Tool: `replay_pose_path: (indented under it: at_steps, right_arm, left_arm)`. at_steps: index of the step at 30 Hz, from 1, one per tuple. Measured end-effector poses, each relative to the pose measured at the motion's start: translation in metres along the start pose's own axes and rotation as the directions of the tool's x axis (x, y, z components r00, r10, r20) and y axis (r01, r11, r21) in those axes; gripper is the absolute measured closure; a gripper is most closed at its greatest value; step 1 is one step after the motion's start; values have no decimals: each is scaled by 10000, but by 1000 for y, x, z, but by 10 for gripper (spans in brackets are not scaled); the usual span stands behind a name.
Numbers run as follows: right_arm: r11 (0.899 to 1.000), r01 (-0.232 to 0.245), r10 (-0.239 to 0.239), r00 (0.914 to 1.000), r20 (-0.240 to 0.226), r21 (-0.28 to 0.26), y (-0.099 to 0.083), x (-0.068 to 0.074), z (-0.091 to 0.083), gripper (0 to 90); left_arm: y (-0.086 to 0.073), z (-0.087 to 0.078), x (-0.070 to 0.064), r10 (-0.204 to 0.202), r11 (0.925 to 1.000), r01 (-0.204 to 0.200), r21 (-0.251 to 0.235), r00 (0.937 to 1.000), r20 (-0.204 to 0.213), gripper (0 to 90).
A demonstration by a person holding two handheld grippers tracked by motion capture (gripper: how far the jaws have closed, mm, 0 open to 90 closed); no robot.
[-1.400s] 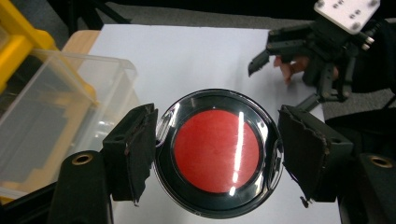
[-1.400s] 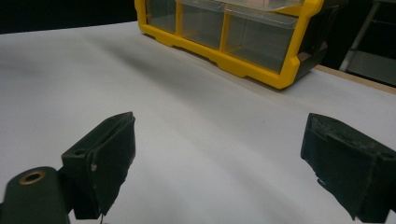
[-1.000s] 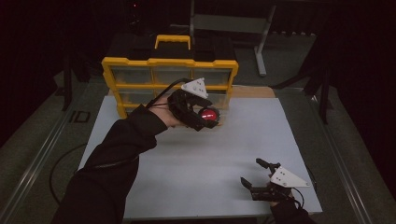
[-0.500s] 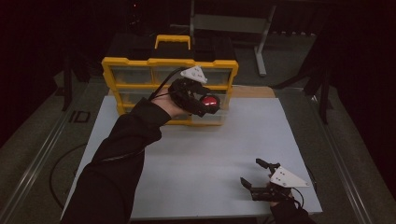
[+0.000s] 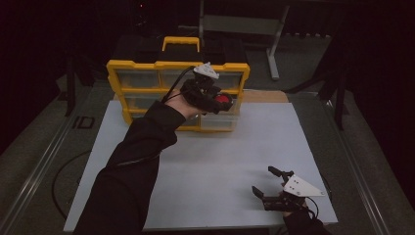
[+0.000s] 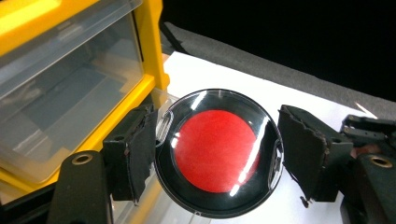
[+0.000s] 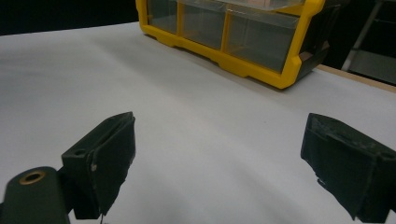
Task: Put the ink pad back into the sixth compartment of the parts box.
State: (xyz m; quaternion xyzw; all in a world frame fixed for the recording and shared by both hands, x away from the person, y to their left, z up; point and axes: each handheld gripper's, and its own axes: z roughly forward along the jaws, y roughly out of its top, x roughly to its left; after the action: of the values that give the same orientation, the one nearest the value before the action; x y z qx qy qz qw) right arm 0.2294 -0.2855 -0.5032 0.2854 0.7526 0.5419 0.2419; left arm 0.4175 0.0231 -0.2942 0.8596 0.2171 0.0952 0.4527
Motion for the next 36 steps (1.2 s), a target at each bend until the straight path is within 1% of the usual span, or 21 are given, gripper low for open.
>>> replay_pose_path:
  at_steps: [1, 2, 5, 7, 8, 9, 10, 11, 12, 13, 14, 15, 16, 18, 20, 23, 26, 29, 31, 34, 36]
  right_arm:
    - [10000, -4, 4, 10000, -3, -8, 0, 0, 0, 102]
    - [10000, -4, 4, 10000, -3, -8, 0, 0, 0, 102]
    - [10000, -41, 41, 10000, 4, -5, 0, 0, 0, 102]
    - [10000, -39, 39, 10000, 1, -15, 0, 0, 0, 102]
    - [10000, -40, 40, 10000, -5, -18, 0, 0, -1, 102]
    - [10000, -56, 56, 10000, -7, -8, 0, 0, -1, 102]
    - [10000, -56, 56, 10000, -7, -8, 0, 0, -1, 102]
    - [10000, -31, 31, 10000, -26, -18, 0, 0, 0, 102]
    - [10000, -31, 31, 10000, -26, -18, 0, 0, 0, 102]
    - [10000, -38, 38, 10000, -22, -5, 0, 0, 0, 102]
    - [10000, -24, 24, 10000, -36, -15, 0, 0, 0, 102]
    - [10000, -24, 24, 10000, -36, -15, 0, 0, 0, 102]
    - [10000, -37, 37, 10000, -39, 4, 0, 0, 0, 102]
    - [10000, -41, 41, 10000, -36, 8, 0, 0, 0, 102]
    - [10000, -45, 45, 10000, -42, 6, 0, 0, 0, 102]
    - [10000, -53, 53, 10000, -41, -6, 0, -1, 0, 102]
    - [10000, -38, 38, 10000, -57, -9, 0, 0, 0, 102]
    - [10000, -71, 71, 10000, -50, -14, 0, -1, 0, 102]
    - [10000, -56, 56, 10000, -49, -29, 0, -1, -1, 102]
    - [10000, -52, 52, 10000, -39, -6, 0, -1, 0, 102]
    - [10000, -43, 43, 10000, -56, 10, 0, -1, 0, 102]
  left_arm:
    - [-1, 4, 0, -91, 9999, 89, -71, 9997, -228, 304]
    - [-1, 4, 0, -91, 9999, 89, -71, 9997, -228, 304]
    - [-2, 9, 0, -395, 9992, 393, -48, 9984, -393, 304]
    - [-2, 12, 0, -670, 9977, 663, -118, 9954, -684, 304]
    - [-3, 14, 2, -1059, 9943, 1049, -180, 9916, -748, 305]
    - [-3, 14, 3, -1167, 9931, 1156, -176, 9895, -852, 304]
    - [-3, 14, 3, -1167, 9931, 1156, -176, 9895, -852, 304]
    - [-3, 16, 3, -1303, 9915, 1294, -155, 9863, -1010, 305]
    - [-3, 16, 3, -1303, 9915, 1294, -155, 9863, -1010, 305]
    - [-4, 17, 6, -1622, 9867, 1607, -225, 9809, -1071, 304]
    - [-4, 17, 7, -1730, 9849, 1716, -220, 9789, -1090, 304]
    - [-4, 17, 7, -1730, 9849, 1716, -220, 9789, -1090, 304]
    - [-4, 18, 8, -1947, 9808, 1947, -113, 9739, -1169, 304]
    - [-5, 18, 9, -2015, 9794, 2018, -92, 9724, -1173, 304]
    - [-6, 21, 11, -2248, 9741, 2262, -32, 9663, -1251, 304]
    - [-6, 23, 11, -2337, 9717, 2360, 24, 9634, -1312, 304]
    - [-10, 29, 13, -2585, 9640, 2650, 242, 9541, -1512, 304]
    - [-12, 32, 15, -2652, 9613, 2734, 354, 9522, -1517, 304]
    - [-13, 34, 15, -2622, 9614, 2713, 452, 9538, -1469, 304]
    - [-14, 40, 15, -2561, 9599, 2693, 783, 9554, -1467, 304]
    - [-15, 42, 15, -2430, 9617, 2593, 887, 9565, -1612, 304]
